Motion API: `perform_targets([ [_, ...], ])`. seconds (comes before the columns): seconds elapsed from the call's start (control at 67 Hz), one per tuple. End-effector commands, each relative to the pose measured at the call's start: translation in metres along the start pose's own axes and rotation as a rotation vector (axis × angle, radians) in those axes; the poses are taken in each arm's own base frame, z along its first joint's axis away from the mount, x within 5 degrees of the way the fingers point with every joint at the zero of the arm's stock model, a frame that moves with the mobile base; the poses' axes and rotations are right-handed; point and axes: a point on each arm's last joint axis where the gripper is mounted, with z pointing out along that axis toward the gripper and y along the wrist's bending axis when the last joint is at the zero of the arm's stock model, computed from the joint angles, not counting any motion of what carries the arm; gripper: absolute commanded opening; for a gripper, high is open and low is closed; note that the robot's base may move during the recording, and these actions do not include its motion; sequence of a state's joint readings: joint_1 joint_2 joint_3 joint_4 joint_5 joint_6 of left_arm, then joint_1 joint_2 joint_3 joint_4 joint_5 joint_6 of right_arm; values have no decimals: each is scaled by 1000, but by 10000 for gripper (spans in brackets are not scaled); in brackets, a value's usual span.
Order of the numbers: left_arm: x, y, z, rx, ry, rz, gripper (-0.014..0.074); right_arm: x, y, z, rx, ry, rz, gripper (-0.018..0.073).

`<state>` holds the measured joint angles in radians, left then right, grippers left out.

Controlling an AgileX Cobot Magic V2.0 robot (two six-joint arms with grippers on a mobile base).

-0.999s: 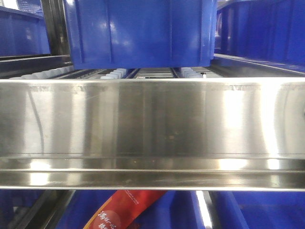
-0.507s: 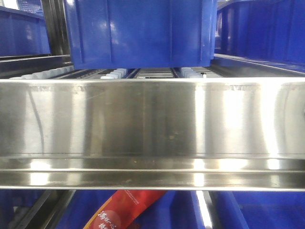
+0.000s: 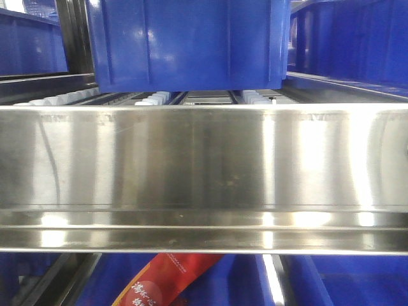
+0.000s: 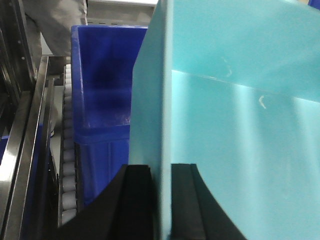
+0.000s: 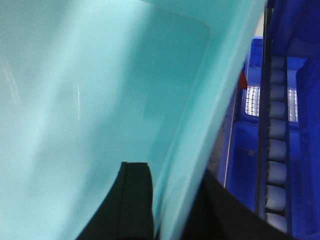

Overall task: Fetch blue bin and place on conveyor start
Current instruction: 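Lift the light-blue bin with both grippers and pull it off the shelf, then hold the bin with both grippers while the base backs away from the rack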

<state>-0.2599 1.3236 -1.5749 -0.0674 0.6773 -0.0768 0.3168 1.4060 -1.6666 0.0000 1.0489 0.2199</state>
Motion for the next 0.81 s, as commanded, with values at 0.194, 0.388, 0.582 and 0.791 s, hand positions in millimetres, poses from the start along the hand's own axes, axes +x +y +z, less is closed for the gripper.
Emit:
perform_targets([
  [0.194, -13, -5, -10, 35, -108, -36, -111, -6, -1, -6, 2, -66, -27, -152],
  [0.388, -13, -5, -10, 35, -106, -36, -111, -7, -1, -6, 1, -68, -27, -152],
  [0.582, -13, -5, -10, 35, -104, -36, -111, -7, -1, -6, 1, -68, -27, -152],
  [0.791, -13, -5, -10, 35, -104, -36, -111, -7, -1, -6, 1, -68, -27, -152],
])
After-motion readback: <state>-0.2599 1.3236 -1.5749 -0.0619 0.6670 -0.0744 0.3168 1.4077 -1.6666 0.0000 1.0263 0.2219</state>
